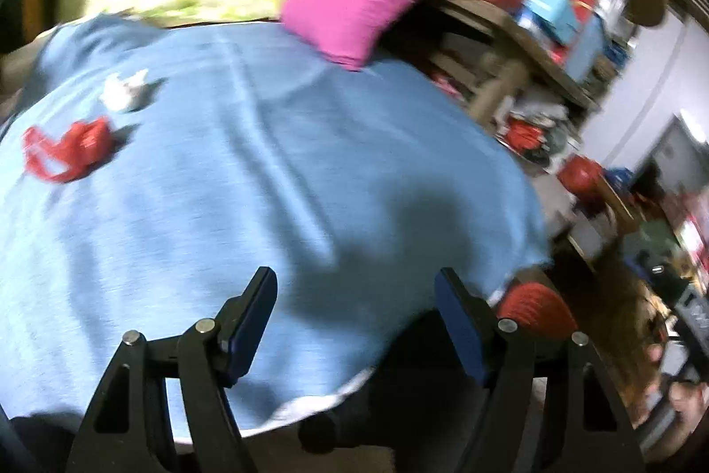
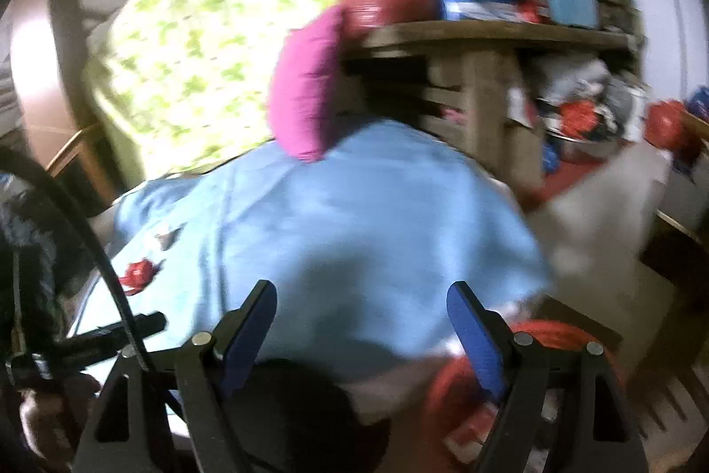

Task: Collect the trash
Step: 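Move both open tools back over the blanket, then grasp the red plastic bag with the left tool and lift it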

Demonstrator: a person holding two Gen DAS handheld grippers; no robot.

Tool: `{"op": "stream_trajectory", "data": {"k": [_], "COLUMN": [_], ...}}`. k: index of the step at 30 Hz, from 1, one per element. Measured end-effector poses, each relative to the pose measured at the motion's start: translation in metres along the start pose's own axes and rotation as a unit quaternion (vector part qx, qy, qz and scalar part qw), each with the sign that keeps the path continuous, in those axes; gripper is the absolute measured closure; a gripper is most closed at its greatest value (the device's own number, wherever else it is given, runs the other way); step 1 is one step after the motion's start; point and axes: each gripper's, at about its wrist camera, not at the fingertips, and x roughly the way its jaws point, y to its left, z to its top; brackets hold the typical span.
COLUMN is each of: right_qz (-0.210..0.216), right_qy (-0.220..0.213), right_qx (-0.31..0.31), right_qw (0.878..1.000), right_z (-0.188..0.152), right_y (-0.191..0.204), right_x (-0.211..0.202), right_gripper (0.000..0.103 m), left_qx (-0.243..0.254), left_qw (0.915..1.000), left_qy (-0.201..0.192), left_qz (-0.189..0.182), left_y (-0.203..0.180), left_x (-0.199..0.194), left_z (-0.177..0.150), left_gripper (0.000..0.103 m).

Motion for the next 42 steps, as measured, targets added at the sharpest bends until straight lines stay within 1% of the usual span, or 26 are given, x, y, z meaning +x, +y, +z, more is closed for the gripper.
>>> {"op": "stream_trajectory", "data": {"k": [2, 5, 8, 12, 15, 18, 22, 25, 27, 32, 35, 39, 42], "right_qz": [0.024, 0.052, 0.073, 0.106, 0.128, 0.147, 0.170, 0.184, 0.191, 0.210, 0.215, 0.212, 0.208], "right_qy": [0.007, 0.018, 0.028, 0.047, 0.049, 0.054, 0.061, 0.069, 0.074, 0.080, 0.083, 0.090, 0.103], "right_qx": [-0.020, -0.039, -0.056, -0.064, -0.077, -0.087, -0.097, -0.102, -0.097, -0.080, -0.065, -0.058, -0.052], "right_qw": [0.999, 0.998, 0.995, 0.991, 0.988, 0.984, 0.979, 0.975, 0.974, 0.971, 0.971, 0.971, 0.971], "right_z": [0.006, 0.010, 0.009, 0.009, 0.013, 0.014, 0.012, 0.007, 0.005, 0.004, 0.005, 0.004, 0.003], "right_y": [0.024, 0.051, 0.074, 0.097, 0.120, 0.140, 0.161, 0.172, 0.175, 0.177, 0.173, 0.167, 0.163], "right_x": [0.012, 0.029, 0.044, 0.069, 0.089, 0.106, 0.122, 0.134, 0.139, 0.152, 0.159, 0.166, 0.174], "right_gripper": [0.021, 0.021, 0.021, 0.021, 0.021, 0.021, 0.021, 0.021, 0.021, 0.021, 0.021, 0.021, 0.021], "left_qx": [-0.019, -0.044, -0.057, -0.073, -0.094, -0.121, -0.133, -0.154, -0.162, -0.134, -0.125, -0.121, -0.128], "left_qw": [0.9994, 0.9976, 0.9955, 0.9914, 0.9860, 0.9785, 0.9699, 0.9626, 0.9595, 0.9627, 0.9596, 0.9539, 0.9533], "left_qy": [-0.006, -0.008, -0.013, -0.030, -0.043, -0.056, -0.076, -0.094, -0.097, -0.080, -0.063, -0.026, -0.004], "left_qz": [0.029, 0.054, 0.075, 0.104, 0.131, 0.157, 0.189, 0.202, 0.209, 0.221, 0.244, 0.273, 0.273], "left_y": [0.023, 0.052, 0.073, 0.101, 0.125, 0.151, 0.175, 0.193, 0.202, 0.209, 0.218, 0.231, 0.239], "left_x": [-0.001, -0.001, -0.002, -0.003, -0.006, -0.006, -0.008, -0.009, -0.004, 0.022, 0.042, 0.069, 0.085], "left_z": [0.000, 0.001, 0.004, 0.012, 0.021, 0.031, 0.045, 0.058, 0.069, 0.095, 0.106, 0.112, 0.113], "left_gripper": [0.029, 0.029, 0.029, 0.029, 0.029, 0.029, 0.029, 0.027, 0.025, 0.024, 0.024, 0.024, 0.024]}}
